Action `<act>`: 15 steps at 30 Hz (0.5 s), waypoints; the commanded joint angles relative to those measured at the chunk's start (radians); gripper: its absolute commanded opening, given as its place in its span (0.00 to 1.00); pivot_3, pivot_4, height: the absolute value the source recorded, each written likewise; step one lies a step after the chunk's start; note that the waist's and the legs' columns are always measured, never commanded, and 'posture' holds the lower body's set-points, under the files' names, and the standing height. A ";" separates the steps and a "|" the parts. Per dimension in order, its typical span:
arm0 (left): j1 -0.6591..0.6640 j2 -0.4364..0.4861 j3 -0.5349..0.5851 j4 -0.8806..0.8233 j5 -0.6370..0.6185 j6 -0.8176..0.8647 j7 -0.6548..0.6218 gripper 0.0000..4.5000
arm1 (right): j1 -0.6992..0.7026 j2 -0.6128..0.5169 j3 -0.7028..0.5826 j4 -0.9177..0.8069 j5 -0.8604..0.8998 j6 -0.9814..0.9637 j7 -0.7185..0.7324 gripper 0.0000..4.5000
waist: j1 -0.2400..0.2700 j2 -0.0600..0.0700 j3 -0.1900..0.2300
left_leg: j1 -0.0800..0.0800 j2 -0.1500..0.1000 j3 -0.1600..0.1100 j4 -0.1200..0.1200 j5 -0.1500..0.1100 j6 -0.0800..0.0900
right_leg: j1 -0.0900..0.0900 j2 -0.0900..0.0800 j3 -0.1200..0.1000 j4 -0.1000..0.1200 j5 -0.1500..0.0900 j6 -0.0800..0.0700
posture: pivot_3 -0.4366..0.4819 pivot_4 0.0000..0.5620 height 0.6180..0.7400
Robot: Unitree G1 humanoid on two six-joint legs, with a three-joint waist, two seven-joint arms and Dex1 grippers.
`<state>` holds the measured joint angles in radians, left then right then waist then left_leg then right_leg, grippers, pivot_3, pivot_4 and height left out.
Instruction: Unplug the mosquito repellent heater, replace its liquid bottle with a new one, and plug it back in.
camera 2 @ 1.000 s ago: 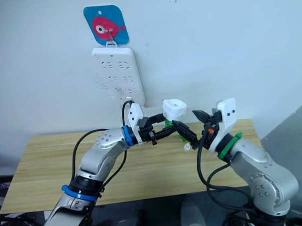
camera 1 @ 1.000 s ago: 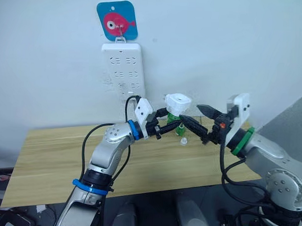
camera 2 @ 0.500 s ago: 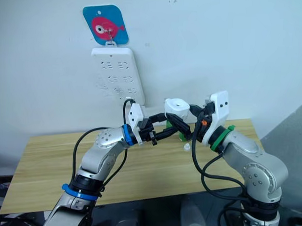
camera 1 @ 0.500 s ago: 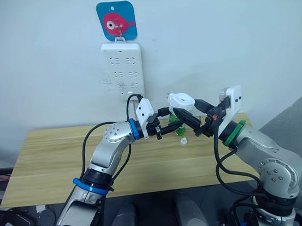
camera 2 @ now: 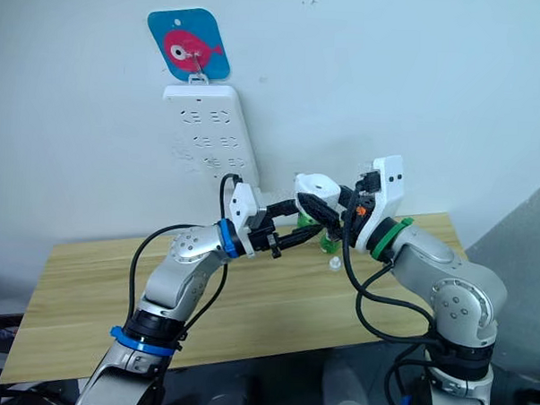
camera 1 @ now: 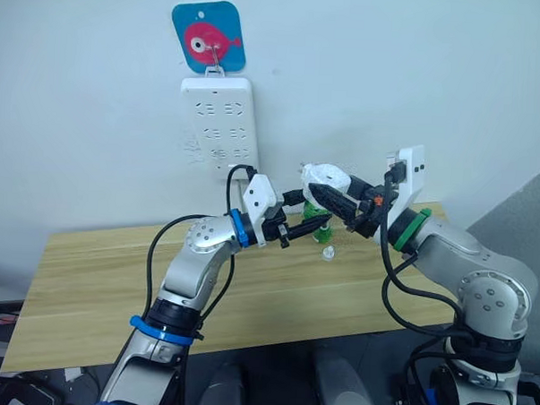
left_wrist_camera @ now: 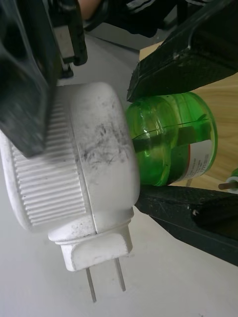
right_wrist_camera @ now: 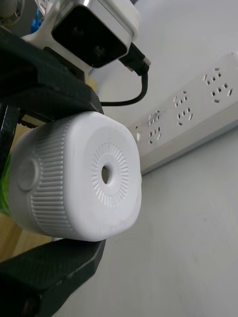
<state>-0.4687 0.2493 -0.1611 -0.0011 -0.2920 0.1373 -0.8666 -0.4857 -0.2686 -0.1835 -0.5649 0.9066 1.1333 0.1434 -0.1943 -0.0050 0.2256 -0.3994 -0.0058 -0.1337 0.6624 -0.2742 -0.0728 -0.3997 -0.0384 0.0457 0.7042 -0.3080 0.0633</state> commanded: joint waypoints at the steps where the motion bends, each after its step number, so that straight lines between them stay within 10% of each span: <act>1: -0.009 -0.006 0.000 -0.020 -0.005 -0.020 0.003 0.50 | -0.010 0.002 0.004 -0.025 0.045 -0.011 0.004 0.67 | 0.000 0.000 0.000 | 0.000 0.000 0.000 0.000 0.000 0.000 | 0.000 0.000 0.000 0.000 0.000 0.000 | 0.22 0.36 0.95; 15: 0.007 0.000 -0.011 0.000 0.040 -0.066 0.017 0.50 | -0.004 0.021 0.008 -0.035 0.066 -0.038 -0.024 0.67 | 0.000 0.000 0.000 | 0.000 0.000 0.000 0.000 0.000 0.000 | 0.000 0.000 0.000 0.000 0.000 0.000 | 0.22 0.35 0.95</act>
<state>-0.4677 0.2436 -0.1634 0.0153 -0.2693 0.0973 -0.8583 -0.4829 -0.2564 -0.1815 -0.5639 0.9304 1.1227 0.1032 -0.1943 -0.0049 0.2255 -0.3995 -0.0058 -0.1337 0.6622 -0.2742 -0.0728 -0.3998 -0.0384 0.0457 0.7038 -0.3080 0.0634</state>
